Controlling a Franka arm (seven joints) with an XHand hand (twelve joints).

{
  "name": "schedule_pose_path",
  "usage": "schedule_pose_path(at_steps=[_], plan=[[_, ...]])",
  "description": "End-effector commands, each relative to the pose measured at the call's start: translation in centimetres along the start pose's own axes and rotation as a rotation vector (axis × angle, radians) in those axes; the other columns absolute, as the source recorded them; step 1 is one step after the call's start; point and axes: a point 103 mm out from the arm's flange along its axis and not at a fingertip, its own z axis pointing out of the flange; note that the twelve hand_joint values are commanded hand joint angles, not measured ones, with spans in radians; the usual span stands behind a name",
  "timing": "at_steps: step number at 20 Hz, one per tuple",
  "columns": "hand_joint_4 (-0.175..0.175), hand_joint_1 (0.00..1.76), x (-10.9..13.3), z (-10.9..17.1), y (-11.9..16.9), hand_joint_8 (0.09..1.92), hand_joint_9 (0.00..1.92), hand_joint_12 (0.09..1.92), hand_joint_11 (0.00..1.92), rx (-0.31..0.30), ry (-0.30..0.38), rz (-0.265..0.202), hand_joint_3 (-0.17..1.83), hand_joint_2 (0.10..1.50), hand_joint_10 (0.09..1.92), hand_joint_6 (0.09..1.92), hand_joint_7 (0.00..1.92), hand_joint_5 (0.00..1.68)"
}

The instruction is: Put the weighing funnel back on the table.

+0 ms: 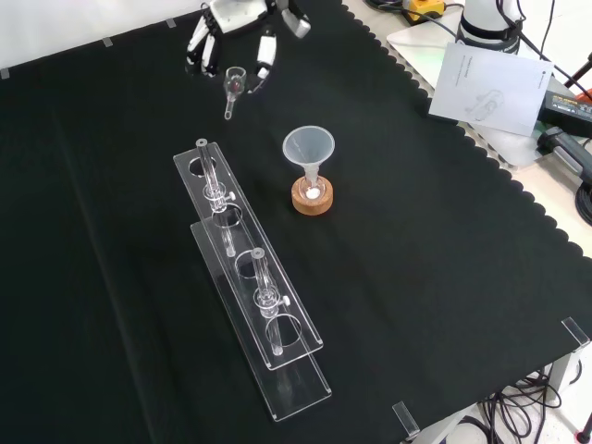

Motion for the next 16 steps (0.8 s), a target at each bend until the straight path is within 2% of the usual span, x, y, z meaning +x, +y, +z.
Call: schedule_pose_path(at_steps=[1,16], plan=[[0.175,1.09,-1.0,1.7,3.5,0.67,0.85,1.09,0.72,0.014,-0.026,-0.012,0.75,0.67,0.37,0.94,0.46,1.15],[0.175,1.09,-1.9,7.3,7.0,0.67,0.85,1.09,0.72,0.089,-0.006,-0.021,0.75,0.67,0.37,0.94,0.46,1.15]])
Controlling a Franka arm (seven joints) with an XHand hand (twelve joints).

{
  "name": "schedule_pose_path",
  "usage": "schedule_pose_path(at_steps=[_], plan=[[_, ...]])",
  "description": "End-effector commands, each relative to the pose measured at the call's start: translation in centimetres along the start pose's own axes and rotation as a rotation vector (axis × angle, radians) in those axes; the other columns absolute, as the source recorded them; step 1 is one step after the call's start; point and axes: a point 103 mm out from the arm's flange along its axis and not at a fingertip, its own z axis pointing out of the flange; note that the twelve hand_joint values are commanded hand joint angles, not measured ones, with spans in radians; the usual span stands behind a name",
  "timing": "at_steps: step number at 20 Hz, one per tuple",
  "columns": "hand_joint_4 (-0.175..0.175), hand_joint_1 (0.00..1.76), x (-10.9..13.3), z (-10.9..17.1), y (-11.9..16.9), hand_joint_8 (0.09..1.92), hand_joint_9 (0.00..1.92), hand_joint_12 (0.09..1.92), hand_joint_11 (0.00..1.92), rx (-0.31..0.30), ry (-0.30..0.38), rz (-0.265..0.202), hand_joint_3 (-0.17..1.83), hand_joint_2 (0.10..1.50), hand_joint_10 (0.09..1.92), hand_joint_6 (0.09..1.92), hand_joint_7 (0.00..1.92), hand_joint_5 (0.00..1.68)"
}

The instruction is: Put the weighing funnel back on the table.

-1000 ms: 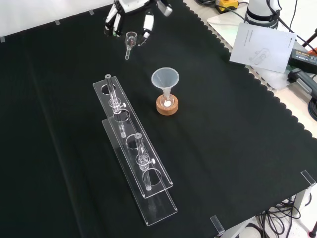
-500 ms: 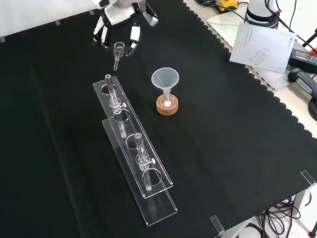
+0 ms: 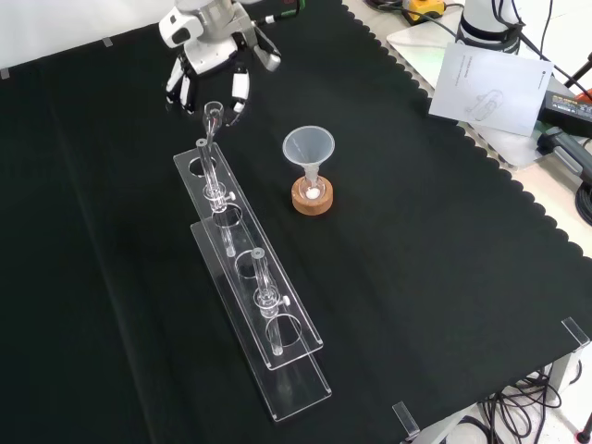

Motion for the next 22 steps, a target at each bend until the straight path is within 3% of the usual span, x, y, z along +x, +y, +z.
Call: schedule_pose_path(at_steps=[1,9,22], plan=[[0.175,1.09,-0.2,2.0,1.2,0.67,0.85,1.09,0.72,0.027,0.008,-0.007,0.75,0.67,0.37,0.94,0.46,1.15],[0.175,1.09,-0.7,4.8,2.6,0.67,0.85,1.09,0.72,0.074,0.032,-0.004,0.75,0.67,0.38,0.94,0.46,1.15],[0.175,1.09,-0.5,7.7,4.7,0.67,0.85,1.09,0.72,0.128,0.013,-0.017,0.75,0.67,0.38,0.94,0.45,1.15]])
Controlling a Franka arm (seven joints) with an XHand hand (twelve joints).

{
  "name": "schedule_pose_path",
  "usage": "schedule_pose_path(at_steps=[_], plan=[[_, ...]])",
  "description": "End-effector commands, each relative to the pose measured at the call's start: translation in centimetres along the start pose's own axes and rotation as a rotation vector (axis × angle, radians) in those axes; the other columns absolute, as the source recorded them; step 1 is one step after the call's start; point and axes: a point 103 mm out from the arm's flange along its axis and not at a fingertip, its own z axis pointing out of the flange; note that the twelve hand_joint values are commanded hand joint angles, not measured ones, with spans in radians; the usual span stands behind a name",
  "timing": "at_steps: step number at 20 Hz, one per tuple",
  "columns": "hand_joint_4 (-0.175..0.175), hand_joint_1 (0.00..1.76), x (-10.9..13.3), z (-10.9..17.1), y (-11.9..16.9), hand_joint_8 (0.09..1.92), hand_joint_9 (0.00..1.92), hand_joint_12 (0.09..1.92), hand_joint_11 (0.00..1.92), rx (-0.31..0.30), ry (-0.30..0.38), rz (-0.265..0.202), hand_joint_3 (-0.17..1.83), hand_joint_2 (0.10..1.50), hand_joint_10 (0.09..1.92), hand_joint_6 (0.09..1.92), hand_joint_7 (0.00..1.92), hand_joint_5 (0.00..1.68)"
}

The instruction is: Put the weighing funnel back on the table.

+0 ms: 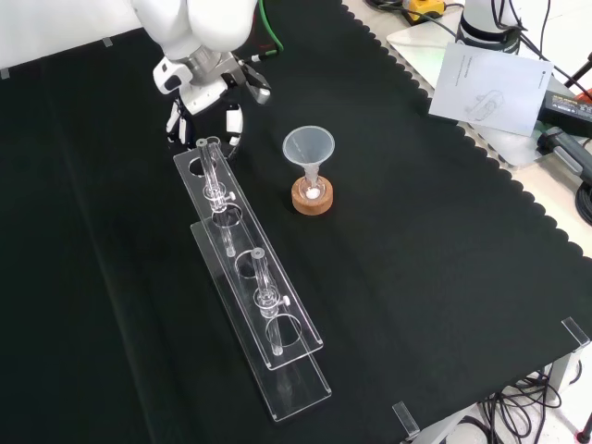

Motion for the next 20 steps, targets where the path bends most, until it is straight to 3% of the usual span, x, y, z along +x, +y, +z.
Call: schedule_pose_path(at_steps=[1,20], plan=[[0.175,1.09,0.3,0.8,0.8,0.67,0.85,1.09,0.72,0.026,-0.017,-0.010,0.75,0.67,0.38,0.94,0.45,1.15],[0.175,1.09,0.2,1.8,1.5,0.68,0.84,1.09,0.72,0.039,-0.039,0.000,0.70,0.70,0.39,0.92,0.43,1.14]])
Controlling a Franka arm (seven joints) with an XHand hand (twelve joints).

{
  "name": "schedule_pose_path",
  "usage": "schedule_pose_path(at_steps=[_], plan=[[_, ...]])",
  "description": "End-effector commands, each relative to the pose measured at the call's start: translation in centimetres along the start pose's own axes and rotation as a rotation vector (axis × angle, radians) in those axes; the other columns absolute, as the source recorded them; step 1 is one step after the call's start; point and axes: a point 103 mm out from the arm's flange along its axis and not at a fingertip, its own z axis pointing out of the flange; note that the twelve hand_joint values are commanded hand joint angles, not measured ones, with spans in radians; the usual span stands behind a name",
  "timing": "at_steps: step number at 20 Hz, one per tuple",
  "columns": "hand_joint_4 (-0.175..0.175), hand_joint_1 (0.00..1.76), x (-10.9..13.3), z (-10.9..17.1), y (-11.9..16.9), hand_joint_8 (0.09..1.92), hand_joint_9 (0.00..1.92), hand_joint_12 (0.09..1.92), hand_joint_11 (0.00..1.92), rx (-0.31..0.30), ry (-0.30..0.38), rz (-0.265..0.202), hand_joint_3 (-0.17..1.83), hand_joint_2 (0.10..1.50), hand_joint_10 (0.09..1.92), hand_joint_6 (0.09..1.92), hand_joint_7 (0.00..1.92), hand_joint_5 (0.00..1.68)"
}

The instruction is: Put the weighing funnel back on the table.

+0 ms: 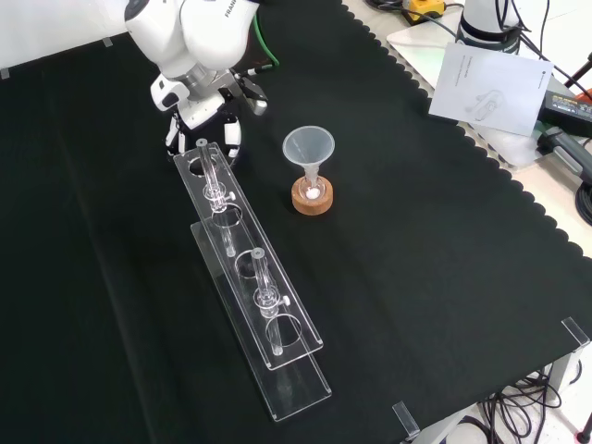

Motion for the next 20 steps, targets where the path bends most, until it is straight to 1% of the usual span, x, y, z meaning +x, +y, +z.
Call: schedule_pose_path(at_steps=[1,2,3,5,6,7,8,9,11,13,15,17,20], plan=[[0.175,1.09,-0.4,0.3,0.1,0.68,0.84,1.09,0.72,0.006,-0.005,-0.005,0.67,0.71,0.39,0.92,0.43,1.14],[0.175,1.08,-0.4,0.4,0.1,0.68,0.83,1.09,0.72,0.009,-0.002,-0.008,0.63,0.73,0.40,0.91,0.42,1.13],[0.175,1.07,-0.5,0.4,0.1,0.69,0.83,1.09,0.72,0.013,0.005,-0.012,0.54,0.78,0.40,0.90,0.40,1.12],[0.175,1.05,-0.7,0.5,0.1,0.71,0.79,1.11,0.71,0.019,0.011,-0.021,0.29,0.93,0.43,0.92,0.35,1.06],[0.106,1.01,-0.8,0.5,0.1,0.71,0.77,1.11,0.69,0.024,0.011,-0.023,0.20,0.95,0.44,0.87,0.33,0.96],[0.047,0.98,-0.8,0.5,0.1,0.70,0.74,1.12,0.67,0.032,0.010,-0.024,0.18,0.95,0.46,0.81,0.31,0.87],[0.012,0.96,-0.8,0.6,0.1,0.69,0.71,1.13,0.65,0.035,0.008,-0.027,0.20,0.92,0.48,0.77,0.28,0.78],[-0.006,0.94,-0.9,0.6,0.1,0.68,0.67,1.14,0.61,0.033,0.001,-0.031,0.26,0.87,0.50,0.74,0.26,0.69],[-0.018,0.91,-0.8,0.7,0.0,0.67,0.60,1.18,0.55,0.041,-0.003,-0.031,0.41,0.78,0.54,0.65,0.21,0.54],[-0.020,0.90,-0.8,0.9,0.0,0.66,0.56,1.20,0.52,0.051,-0.007,-0.032,0.51,0.73,0.56,0.58,0.18,0.46],[-0.021,0.88,-0.8,0.9,-0.1,0.65,0.53,1.22,0.50,0.053,-0.011,-0.037,0.54,0.70,0.57,0.51,0.16,0.40],[-0.019,0.87,-0.9,0.8,-0.3,0.65,0.50,1.24,0.47,0.044,-0.002,-0.052,0.56,0.69,0.59,0.43,0.14,0.37],[-0.013,0.80,-1.1,0.2,-0.9,0.64,0.44,1.28,0.39,-0.003,0.017,-0.089,0.54,0.65,0.60,0.32,0.11,0.33]])
